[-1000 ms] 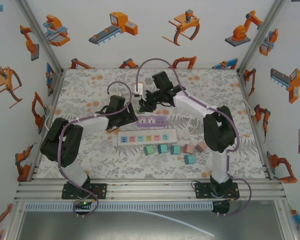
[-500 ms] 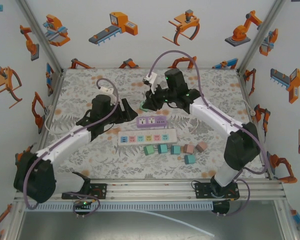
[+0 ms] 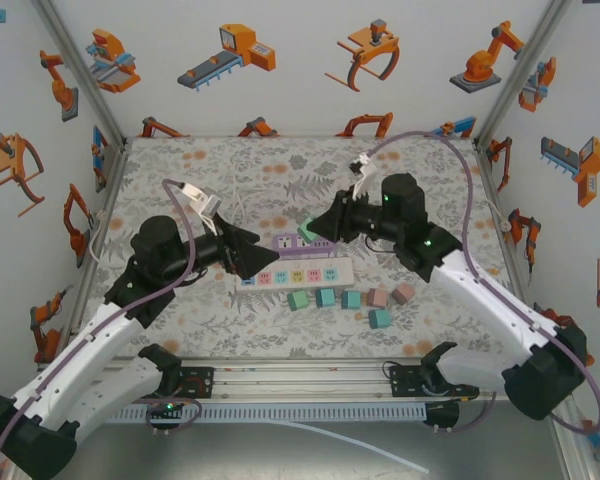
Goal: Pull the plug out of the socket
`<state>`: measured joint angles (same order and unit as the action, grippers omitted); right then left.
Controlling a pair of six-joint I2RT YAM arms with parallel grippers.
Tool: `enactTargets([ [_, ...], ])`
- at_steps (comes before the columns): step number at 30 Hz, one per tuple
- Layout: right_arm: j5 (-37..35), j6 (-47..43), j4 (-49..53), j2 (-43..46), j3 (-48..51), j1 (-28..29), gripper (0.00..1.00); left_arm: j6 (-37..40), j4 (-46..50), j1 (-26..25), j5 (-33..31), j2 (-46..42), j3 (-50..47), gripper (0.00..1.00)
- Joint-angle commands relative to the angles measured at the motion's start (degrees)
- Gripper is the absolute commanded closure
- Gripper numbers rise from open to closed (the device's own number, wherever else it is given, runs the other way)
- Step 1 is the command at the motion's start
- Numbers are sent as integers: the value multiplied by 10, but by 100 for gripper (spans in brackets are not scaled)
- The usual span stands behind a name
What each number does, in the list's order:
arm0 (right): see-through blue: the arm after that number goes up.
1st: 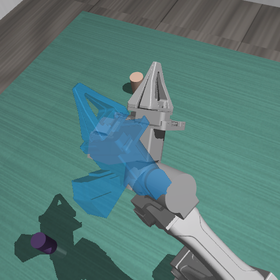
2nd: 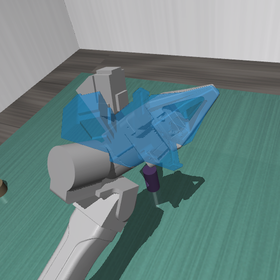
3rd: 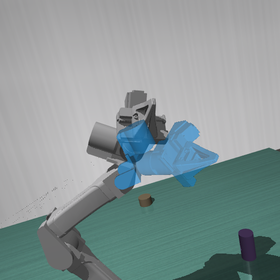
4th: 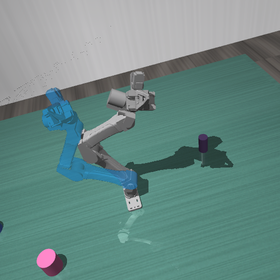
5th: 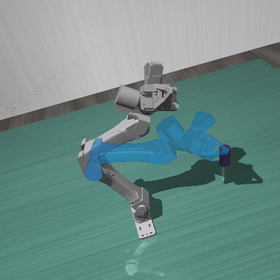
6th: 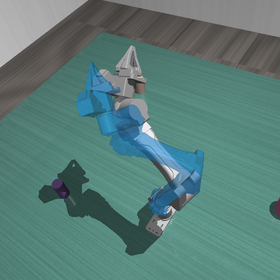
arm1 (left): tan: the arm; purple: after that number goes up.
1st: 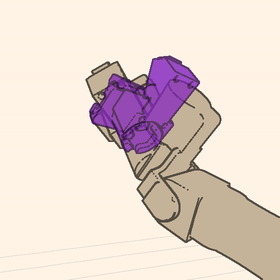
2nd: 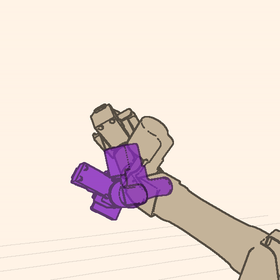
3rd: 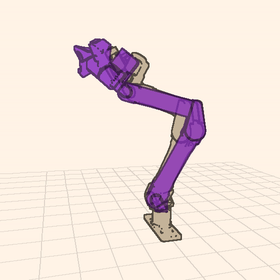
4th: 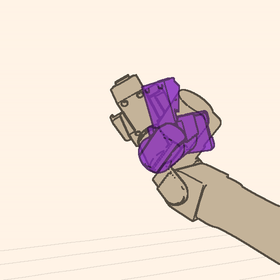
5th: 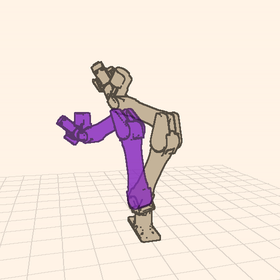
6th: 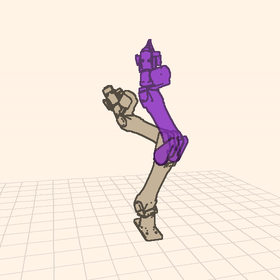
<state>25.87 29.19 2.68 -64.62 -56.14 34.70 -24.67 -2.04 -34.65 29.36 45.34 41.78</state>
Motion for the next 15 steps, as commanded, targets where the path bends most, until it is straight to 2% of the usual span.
enactTargets([
  [1,-51,116,-11,79,59,-1,92,32,25,-22,64,-16,10,12],
  [5,-101,191,-7,176,152,0,93,58,42,-77,55,-31,8,0],
  [11,-144,268,38,294,277,3,91,76,76,-176,25,-7,0,3],
  [15,-152,316,55,330,337,7,90,88,109,-242,-42,16,-20,3],
])
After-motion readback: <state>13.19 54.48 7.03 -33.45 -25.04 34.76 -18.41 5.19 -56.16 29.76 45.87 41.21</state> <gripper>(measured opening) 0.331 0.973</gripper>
